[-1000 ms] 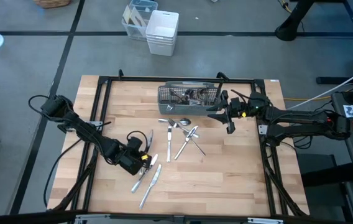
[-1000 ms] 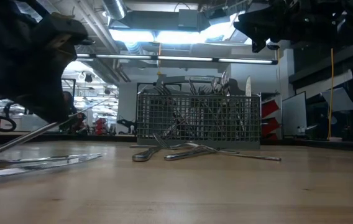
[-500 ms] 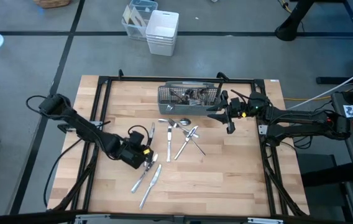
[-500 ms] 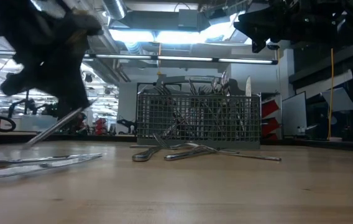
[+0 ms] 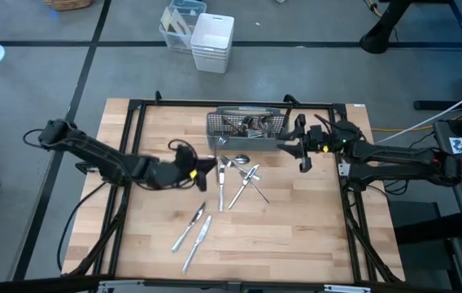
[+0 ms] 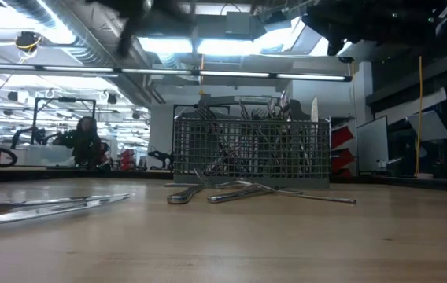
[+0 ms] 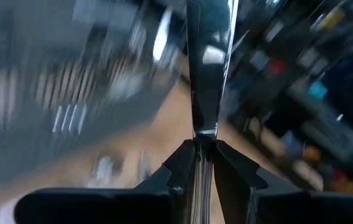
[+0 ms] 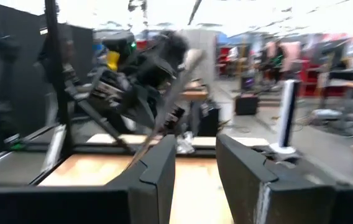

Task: Sort silverware
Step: Put the knife into the silverware rack

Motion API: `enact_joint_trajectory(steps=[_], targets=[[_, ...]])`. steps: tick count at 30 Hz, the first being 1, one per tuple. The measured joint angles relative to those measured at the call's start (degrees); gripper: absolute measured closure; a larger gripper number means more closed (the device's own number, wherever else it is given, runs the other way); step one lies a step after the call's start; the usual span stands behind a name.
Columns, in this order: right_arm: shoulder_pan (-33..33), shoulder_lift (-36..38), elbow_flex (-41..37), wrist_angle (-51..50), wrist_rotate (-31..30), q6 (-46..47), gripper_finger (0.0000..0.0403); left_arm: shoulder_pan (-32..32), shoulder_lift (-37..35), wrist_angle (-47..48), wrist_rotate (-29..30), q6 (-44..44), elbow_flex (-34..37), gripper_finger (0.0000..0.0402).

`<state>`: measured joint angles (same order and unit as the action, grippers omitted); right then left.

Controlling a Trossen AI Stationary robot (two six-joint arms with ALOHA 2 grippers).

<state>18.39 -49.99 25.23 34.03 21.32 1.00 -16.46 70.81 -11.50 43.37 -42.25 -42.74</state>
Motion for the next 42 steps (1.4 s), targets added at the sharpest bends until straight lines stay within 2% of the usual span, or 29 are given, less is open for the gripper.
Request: enact_joint_trajectory(steps=[4,6,9,13,16,26,30,34,39,42], targets=[[0.0,1.9,0.0,-0.1,-7.8,0.0,0.0285,6.3,2.4,-20.1,-4.3,19.4,0.0,0.0357],[0.0,2.6,0.0,-0.8,-13.0,-0.1,0.0285,9.7,4.6,-28.3,-8.4,25.8,-0.7,0.0357],[0.0,2.7,0.0,-3.0,-21.9,-1.6,0.0285,14.3,9.6,-34.5,-15.4,31.4,-3.5,0.0357],[0.0,2.6,0.0,-7.4,-32.0,-4.2,0.0285,19.1,18.7,-35.8,-22.9,36.3,-10.8,0.0357],[0.0,2.6,0.0,-10.1,-36.6,-4.5,0.0285,21.6,25.2,-35.6,-26.2,40.2,-17.2,0.0357],[0.0,4.7,0.0,-10.6,-53.1,-11.9,0.0285,25.4,41.8,-35.8,-26.9,47.4,-32.3,0.0357],[0.0,5.0,0.0,-11.0,-53.8,-12.1,0.0285,26.4,47.9,-35.7,-26.9,47.3,-37.5,0.0357],[0.0,5.0,0.0,-14.2,-53.7,-12.1,0.0285,26.8,52.1,-35.2,-26.8,51.1,-40.3,0.0357],[0.0,4.9,0.0,-20.3,-53.5,-12.0,0.0285,26.7,52.8,-31.7,-26.8,51.5,-40.5,0.0357],[0.0,4.9,0.0,-21.9,-50.4,-12.0,0.0285,26.7,52.8,-29.5,-26.8,51.6,-40.5,0.0357]])
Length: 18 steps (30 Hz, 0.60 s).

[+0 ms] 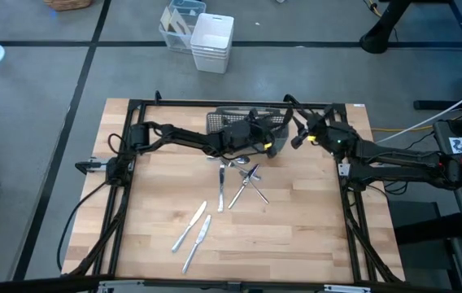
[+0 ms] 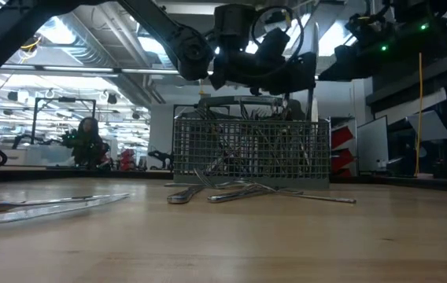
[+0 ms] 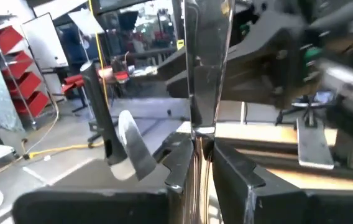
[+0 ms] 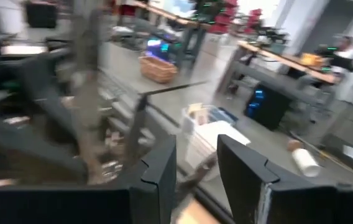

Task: Sort silverware
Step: Put the knife into the silverware rack

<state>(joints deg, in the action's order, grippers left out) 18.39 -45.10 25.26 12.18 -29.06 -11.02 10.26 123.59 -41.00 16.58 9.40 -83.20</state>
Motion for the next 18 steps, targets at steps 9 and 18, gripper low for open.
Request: enact_joint_trajectory(steps=[9,18], targets=[[0.0,0.0,0.0,-0.3,7.7,0.4,0.0285,0.0,-0.1,2.3,0.1,1.6,-0.1,0.0357],[0.0,0.0,0.0,-0.3,7.7,0.7,0.0285,0.0,-0.1,2.8,0.2,-0.1,-0.1,0.0356]])
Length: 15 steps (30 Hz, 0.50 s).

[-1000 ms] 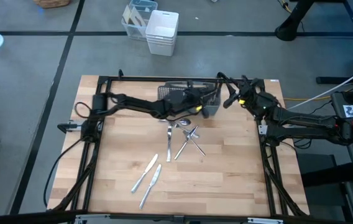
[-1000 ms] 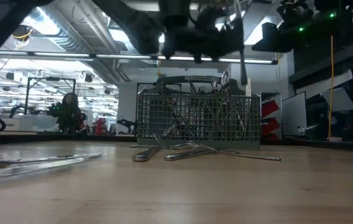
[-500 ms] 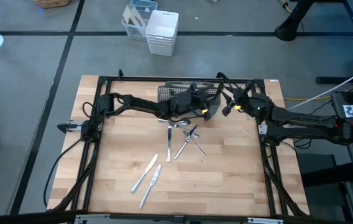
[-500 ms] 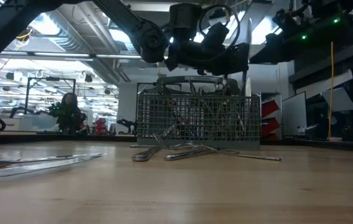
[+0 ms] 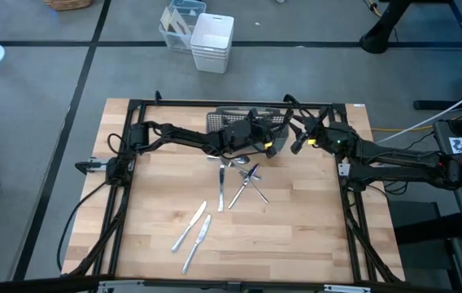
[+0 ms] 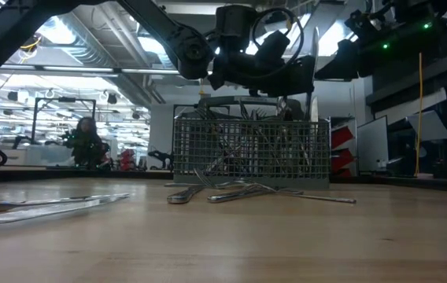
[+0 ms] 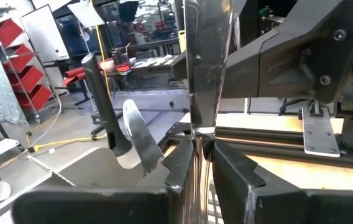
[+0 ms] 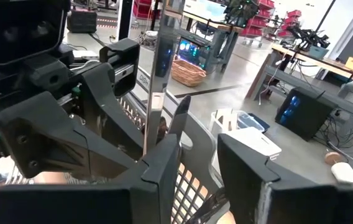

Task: Sort silverware
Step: Put the knife into the silverware rack

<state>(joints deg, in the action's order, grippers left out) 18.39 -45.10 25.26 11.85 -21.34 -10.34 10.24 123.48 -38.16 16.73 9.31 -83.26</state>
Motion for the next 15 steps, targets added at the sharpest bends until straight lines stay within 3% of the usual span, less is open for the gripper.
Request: enact_joint_trajectory(steps=[11,15], targets=[[0.0,0.0,0.0,0.1,1.7,2.6,0.0285,-0.2,0.0,1.0,0.0,-1.1,0.0,0.0356],[0.0,0.0,0.0,0.2,3.6,2.6,0.0285,-0.2,0.1,2.8,0.0,-2.2,0.2,0.0331]])
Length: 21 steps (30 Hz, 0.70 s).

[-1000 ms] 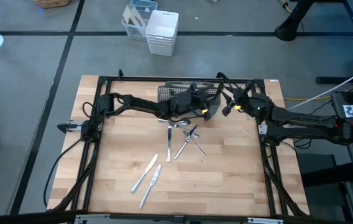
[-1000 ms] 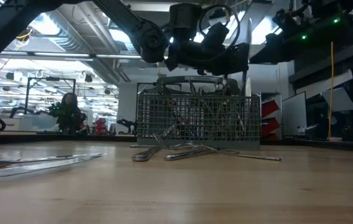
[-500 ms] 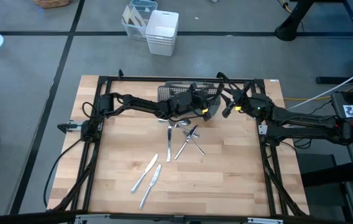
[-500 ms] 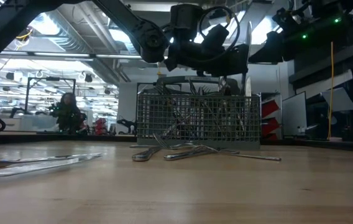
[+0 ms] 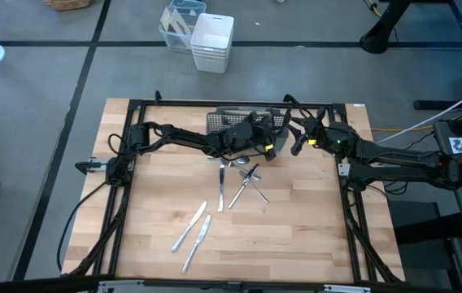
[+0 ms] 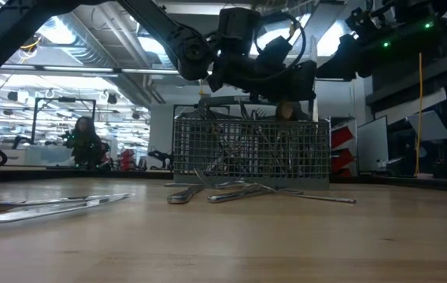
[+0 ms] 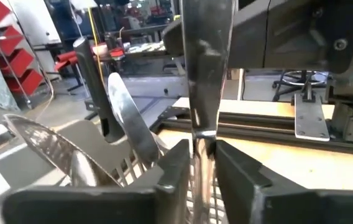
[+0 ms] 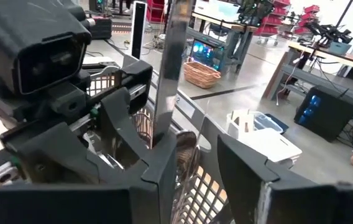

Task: Sort silverware
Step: Put the knife into the silverware rack

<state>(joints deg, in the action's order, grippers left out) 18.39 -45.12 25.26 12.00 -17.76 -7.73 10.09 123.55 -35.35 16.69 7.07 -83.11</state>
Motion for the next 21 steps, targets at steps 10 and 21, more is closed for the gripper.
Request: enact_joint_trajectory(steps=[10,21], targets=[[0.0,0.0,0.0,-0.2,-0.9,0.0,0.0285,0.0,0.0,0.0,0.0,-2.2,0.0,0.0264],[0.0,0.0,0.0,-1.2,-5.7,-0.5,0.0285,-1.6,-0.6,-0.4,0.0,-0.9,0.0,0.0265]])
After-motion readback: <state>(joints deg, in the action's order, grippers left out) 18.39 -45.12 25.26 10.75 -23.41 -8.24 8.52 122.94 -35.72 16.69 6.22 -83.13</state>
